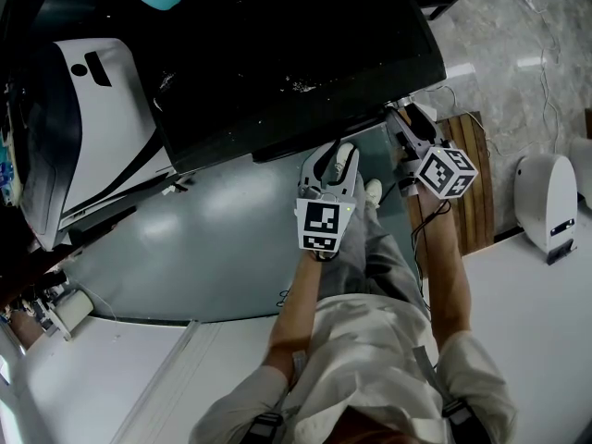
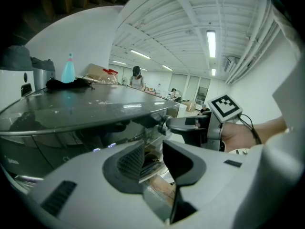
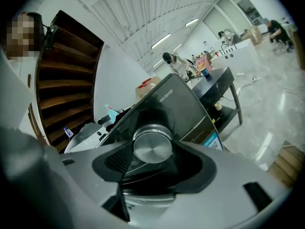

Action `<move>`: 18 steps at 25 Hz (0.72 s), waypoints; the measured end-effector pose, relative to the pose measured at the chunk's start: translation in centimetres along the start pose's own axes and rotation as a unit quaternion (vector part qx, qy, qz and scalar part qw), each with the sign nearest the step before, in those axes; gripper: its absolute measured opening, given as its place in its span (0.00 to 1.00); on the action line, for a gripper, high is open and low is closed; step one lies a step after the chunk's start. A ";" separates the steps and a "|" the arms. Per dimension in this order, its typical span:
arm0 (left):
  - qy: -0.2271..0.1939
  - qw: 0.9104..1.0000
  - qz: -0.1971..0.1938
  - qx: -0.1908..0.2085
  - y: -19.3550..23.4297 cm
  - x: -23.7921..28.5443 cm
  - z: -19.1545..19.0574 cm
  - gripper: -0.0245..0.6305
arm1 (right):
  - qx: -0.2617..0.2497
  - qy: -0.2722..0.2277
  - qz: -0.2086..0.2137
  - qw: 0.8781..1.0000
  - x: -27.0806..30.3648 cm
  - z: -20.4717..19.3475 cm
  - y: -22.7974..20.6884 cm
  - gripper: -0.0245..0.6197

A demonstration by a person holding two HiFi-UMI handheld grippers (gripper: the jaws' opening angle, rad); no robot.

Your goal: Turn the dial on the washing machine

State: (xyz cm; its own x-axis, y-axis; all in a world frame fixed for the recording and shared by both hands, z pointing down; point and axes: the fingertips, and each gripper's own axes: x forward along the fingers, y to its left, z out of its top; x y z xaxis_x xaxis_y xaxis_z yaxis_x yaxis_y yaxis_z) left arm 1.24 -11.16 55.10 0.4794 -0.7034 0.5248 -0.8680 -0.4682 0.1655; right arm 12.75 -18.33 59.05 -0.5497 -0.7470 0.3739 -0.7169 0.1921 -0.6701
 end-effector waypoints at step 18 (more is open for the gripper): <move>0.000 1.000 -0.004 0.001 -0.1 0.1 0.1 0.23 | 0.147 -0.022 0.041 0.988 0.0 0.1 -0.3 0.45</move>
State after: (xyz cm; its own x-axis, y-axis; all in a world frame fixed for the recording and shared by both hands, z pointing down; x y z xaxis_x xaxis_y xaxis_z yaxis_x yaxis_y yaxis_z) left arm 1.36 -11.25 55.03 0.4864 -0.6997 0.5233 -0.8638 -0.4752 0.1677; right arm 12.97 -18.46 59.24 -0.5777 -0.7643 0.2866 -0.5110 0.0648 -0.8571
